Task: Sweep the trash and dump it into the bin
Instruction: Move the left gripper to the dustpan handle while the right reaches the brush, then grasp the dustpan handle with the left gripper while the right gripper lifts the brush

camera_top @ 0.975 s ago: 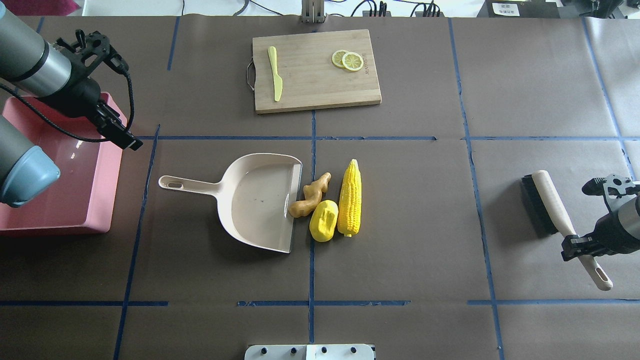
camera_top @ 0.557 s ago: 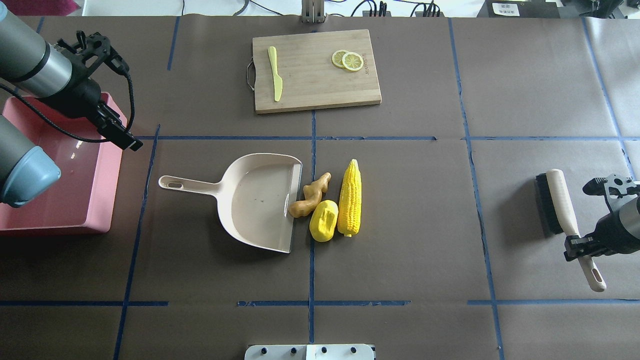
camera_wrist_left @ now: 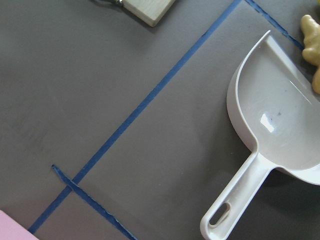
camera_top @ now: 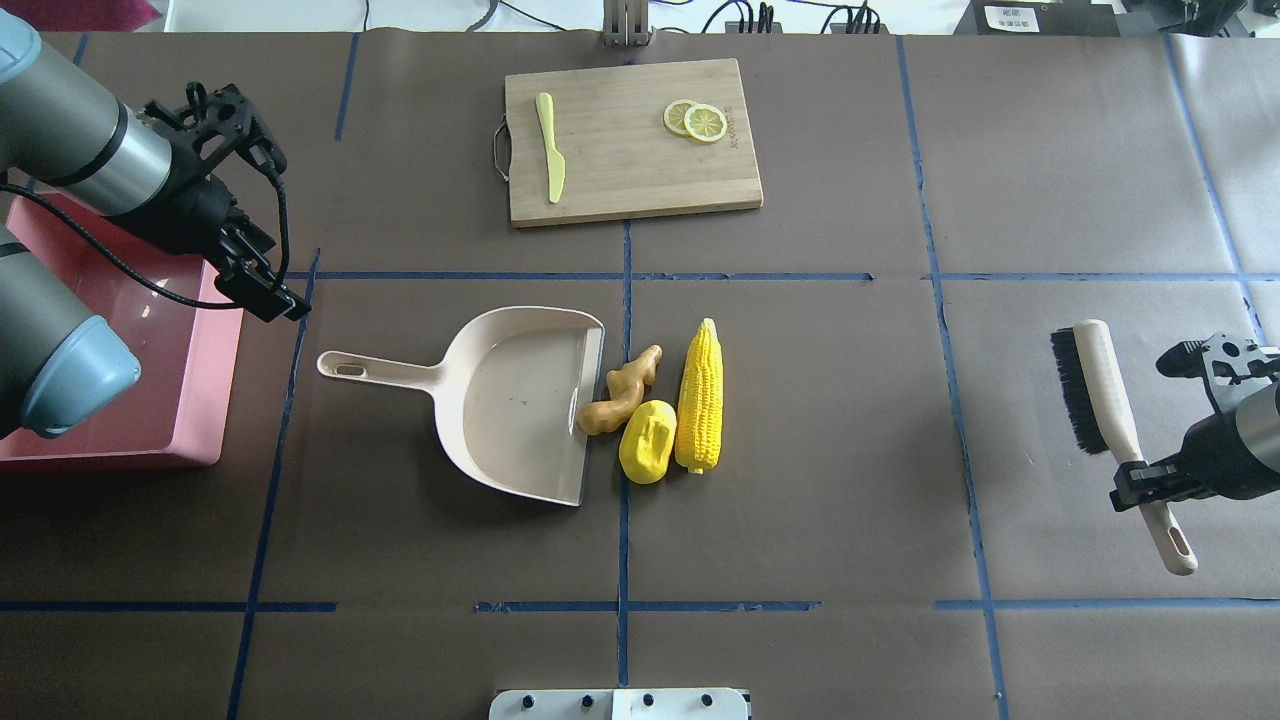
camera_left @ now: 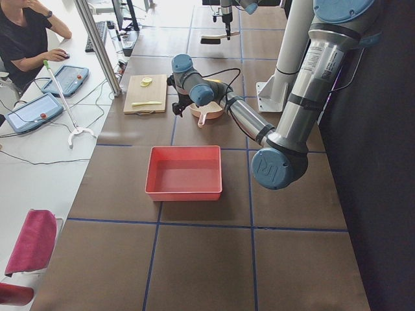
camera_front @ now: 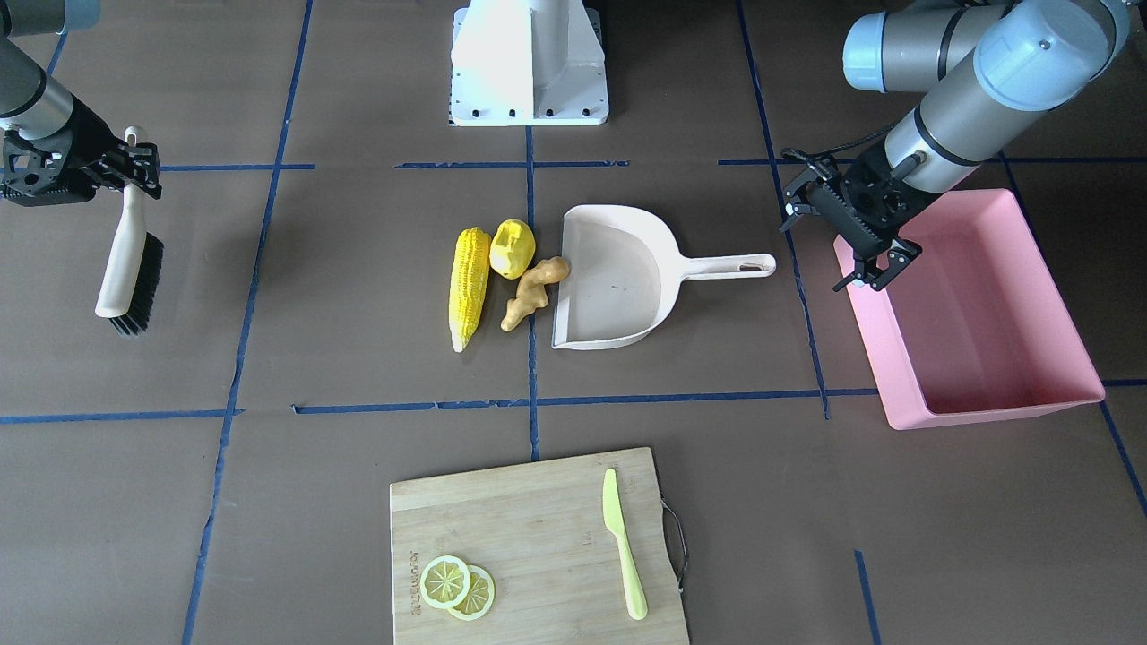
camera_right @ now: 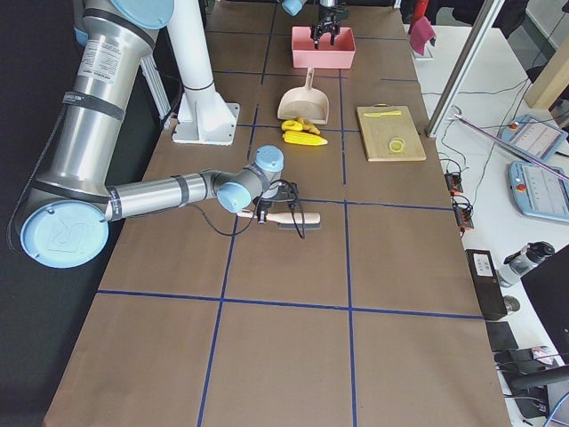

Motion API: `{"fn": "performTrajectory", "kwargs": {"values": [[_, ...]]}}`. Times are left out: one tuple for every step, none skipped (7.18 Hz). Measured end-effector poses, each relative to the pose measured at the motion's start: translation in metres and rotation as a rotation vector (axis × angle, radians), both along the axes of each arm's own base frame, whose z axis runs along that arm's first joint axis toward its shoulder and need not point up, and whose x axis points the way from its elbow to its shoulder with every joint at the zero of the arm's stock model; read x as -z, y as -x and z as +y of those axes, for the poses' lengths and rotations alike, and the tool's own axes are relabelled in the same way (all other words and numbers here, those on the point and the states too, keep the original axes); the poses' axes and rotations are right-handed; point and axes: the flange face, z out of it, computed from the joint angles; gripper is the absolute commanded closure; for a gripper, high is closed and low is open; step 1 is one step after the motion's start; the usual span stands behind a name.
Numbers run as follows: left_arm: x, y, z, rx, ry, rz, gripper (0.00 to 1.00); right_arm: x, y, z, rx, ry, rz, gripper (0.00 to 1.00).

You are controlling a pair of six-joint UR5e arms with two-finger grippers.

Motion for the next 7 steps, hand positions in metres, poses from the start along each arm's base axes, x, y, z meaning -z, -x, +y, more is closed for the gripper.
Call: {"fn": "performTrajectory", "kwargs": {"values": [[0.0, -0.007, 0.005, -0.057, -0.074, 0.004, 0.0, 0.011, 0.0, -0.001, -0.001, -0.016, -0.016, 1.0], [-0.001, -0.013, 0.009, -0.115, -0.152, 0.004, 0.0, 0.021, 0.002, -0.003, -0.004, -0.028, -0.032, 1.0], [0.0, -0.024, 0.013, -0.166, -0.229, 0.002, 0.0, 0.03, 0.005, -0.006, -0.012, -0.034, -0.046, 1.0], [0.0, -0.039, 0.019, -0.197, -0.295, -0.015, 0.0, 0.037, 0.008, -0.009, -0.021, -0.035, -0.056, 1.0], [0.0, -0.053, 0.025, -0.209, -0.332, -0.036, 0.01, 0.041, 0.01, -0.012, -0.025, -0.038, -0.064, 1.0], [-0.001, -0.064, 0.03, -0.219, -0.356, -0.054, 0.01, 0.046, 0.013, -0.015, -0.026, -0.038, -0.069, 1.0], [-0.003, -0.076, 0.037, -0.227, -0.378, -0.073, 0.01, 0.052, 0.017, -0.018, -0.026, -0.028, -0.063, 1.0]]}}
